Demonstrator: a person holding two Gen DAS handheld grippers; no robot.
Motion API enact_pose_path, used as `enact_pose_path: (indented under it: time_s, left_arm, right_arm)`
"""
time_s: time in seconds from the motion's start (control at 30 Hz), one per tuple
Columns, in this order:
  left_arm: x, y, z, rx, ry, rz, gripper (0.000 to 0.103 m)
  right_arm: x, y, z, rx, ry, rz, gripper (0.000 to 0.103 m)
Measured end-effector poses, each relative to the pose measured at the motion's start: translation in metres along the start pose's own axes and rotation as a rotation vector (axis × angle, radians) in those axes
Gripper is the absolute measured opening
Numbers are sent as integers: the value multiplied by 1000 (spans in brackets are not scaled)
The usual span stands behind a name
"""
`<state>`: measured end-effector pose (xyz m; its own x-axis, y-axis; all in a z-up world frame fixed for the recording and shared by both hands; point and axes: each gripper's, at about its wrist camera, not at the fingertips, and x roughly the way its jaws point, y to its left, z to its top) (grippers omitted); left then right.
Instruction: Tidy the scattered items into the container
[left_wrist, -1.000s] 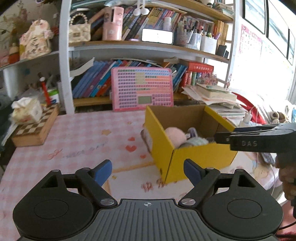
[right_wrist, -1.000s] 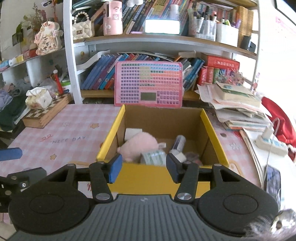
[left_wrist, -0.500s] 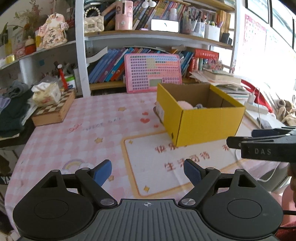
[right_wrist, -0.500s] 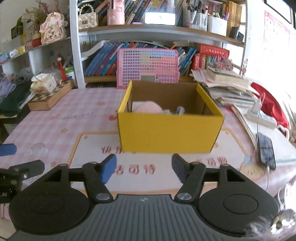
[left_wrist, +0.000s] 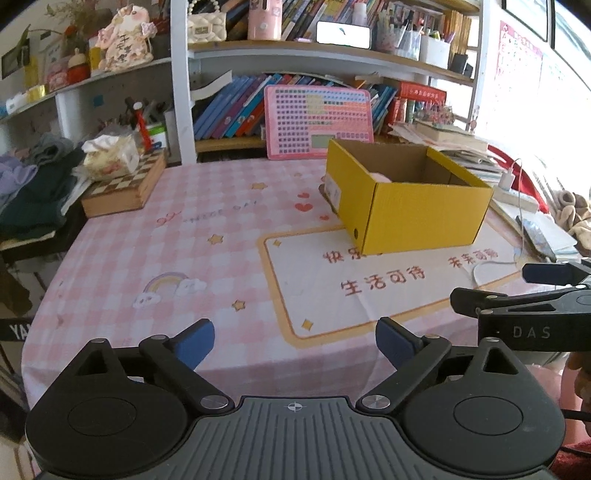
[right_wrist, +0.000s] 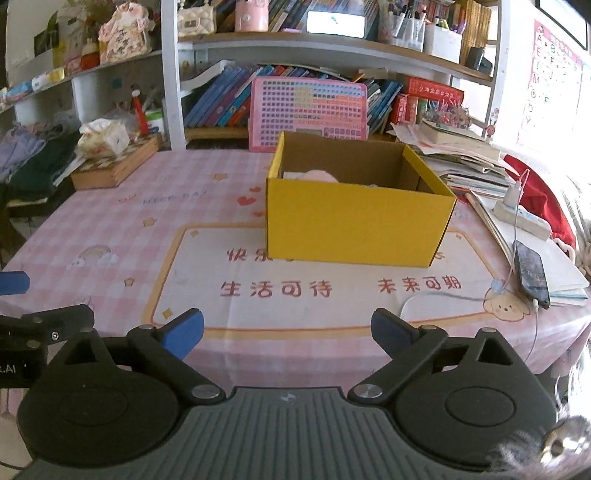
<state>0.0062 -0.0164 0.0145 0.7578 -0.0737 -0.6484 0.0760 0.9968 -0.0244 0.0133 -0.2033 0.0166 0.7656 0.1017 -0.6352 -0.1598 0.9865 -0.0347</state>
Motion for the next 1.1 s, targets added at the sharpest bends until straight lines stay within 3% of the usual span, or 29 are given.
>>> enact_pose_path:
  time_s: [0.23,1.1]
  left_arm:
    - [1,1,-7,1,39,-1,99]
    - [-1,-3,-11,7,69,-27,103]
  right_arm:
    - [-4,4,-3,-8,7,-10,100]
    - [-10,7,-8,-21,29,-4,103]
